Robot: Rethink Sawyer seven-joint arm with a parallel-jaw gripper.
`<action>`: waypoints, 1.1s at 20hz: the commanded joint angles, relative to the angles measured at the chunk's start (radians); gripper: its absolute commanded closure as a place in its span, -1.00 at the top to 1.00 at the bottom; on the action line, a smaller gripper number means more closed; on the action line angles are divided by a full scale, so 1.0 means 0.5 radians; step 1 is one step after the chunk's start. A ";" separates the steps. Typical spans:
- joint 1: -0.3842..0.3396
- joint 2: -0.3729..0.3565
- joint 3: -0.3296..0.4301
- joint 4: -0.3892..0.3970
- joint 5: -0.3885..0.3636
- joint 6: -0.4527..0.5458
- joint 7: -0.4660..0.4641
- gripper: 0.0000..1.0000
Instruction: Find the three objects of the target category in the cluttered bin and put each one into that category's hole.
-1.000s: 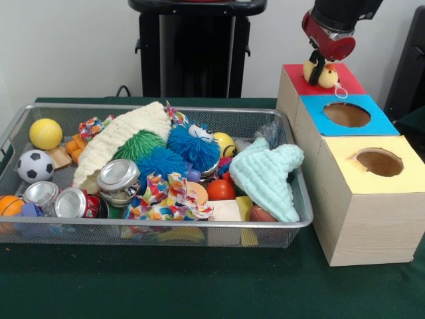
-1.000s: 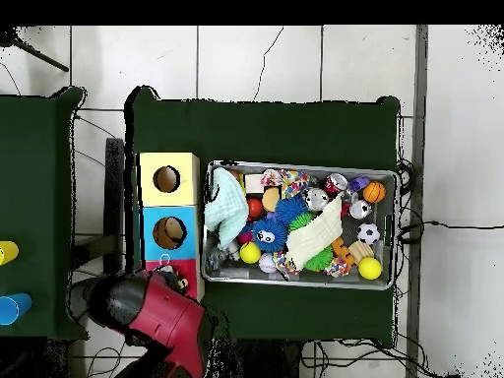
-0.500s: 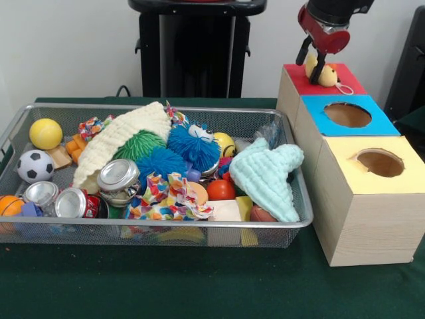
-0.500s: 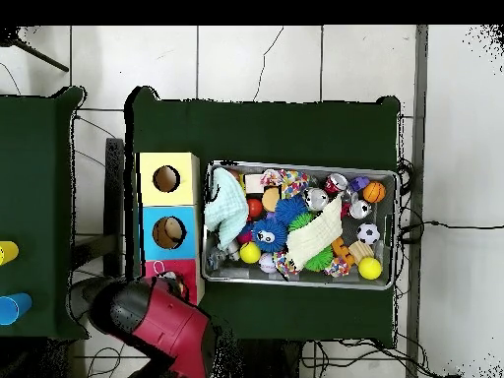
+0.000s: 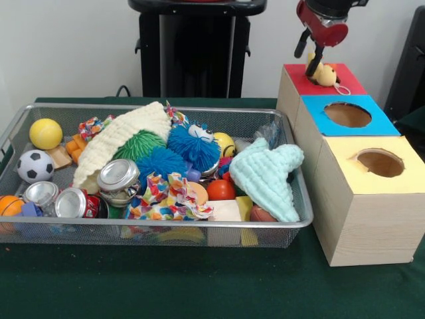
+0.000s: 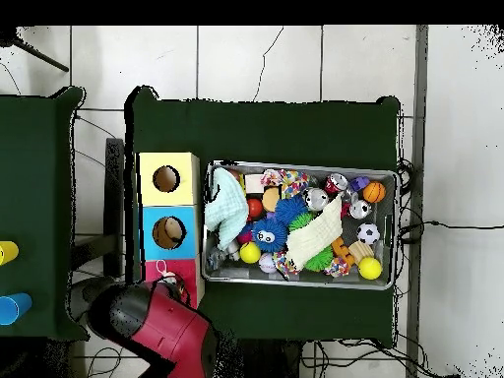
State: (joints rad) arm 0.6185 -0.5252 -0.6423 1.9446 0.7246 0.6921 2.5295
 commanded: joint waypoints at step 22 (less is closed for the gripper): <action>-0.166 -0.111 0.184 -0.140 -0.035 0.176 0.449 1.00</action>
State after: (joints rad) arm 0.5682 -0.6174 -0.6926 1.9070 0.6636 0.8448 2.5295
